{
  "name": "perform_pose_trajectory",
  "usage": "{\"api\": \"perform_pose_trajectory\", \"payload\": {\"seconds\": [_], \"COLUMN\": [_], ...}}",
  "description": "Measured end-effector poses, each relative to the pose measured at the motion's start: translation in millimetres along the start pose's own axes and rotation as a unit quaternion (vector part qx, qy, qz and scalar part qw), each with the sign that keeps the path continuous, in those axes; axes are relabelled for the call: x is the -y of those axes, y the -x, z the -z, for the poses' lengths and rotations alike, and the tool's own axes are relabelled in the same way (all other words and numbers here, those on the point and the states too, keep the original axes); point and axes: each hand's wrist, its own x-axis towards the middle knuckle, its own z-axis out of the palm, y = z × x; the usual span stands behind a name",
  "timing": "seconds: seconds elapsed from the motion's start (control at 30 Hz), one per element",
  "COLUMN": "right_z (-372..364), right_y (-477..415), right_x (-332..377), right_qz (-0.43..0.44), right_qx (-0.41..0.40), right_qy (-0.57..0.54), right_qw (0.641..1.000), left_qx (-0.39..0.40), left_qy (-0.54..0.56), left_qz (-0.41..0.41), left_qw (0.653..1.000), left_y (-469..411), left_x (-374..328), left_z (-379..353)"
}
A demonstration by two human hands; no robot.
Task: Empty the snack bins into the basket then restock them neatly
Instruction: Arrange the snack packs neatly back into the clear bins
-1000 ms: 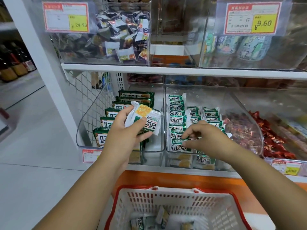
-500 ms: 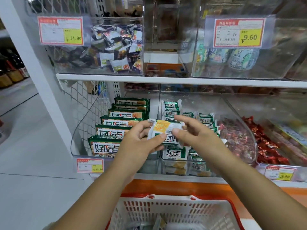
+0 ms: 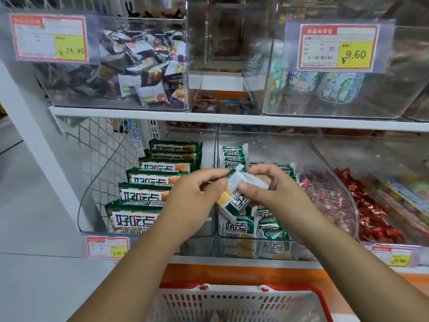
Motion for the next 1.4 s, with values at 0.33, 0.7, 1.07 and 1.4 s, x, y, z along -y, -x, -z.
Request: {"api": "perform_pose_trajectory", "payload": {"seconds": [0.33, 0.7, 1.07, 1.4], "right_z": [10, 73, 59, 29], "right_y": [-10, -123, -157, 12], "right_x": [-6, -23, -61, -7], "right_qz": [-0.026, -0.047, -0.033, 0.223], "right_qx": [-0.149, -0.158, -0.233, -0.170], "right_qy": [0.043, 0.387, 0.329, 0.239], "right_qw": [0.988, 0.907, 0.914, 0.930], "left_qx": [-0.092, 0.023, 0.015, -0.045], "left_qy": [-0.092, -0.136, -0.093, -0.138], "left_qz": [-0.018, 0.035, 0.036, -0.070], "left_qw": [0.991, 0.990, 0.995, 0.987], "left_y": [15, 22, 20, 82], "left_x": [18, 34, 47, 34], "left_z": [-6, -14, -16, -14]}}
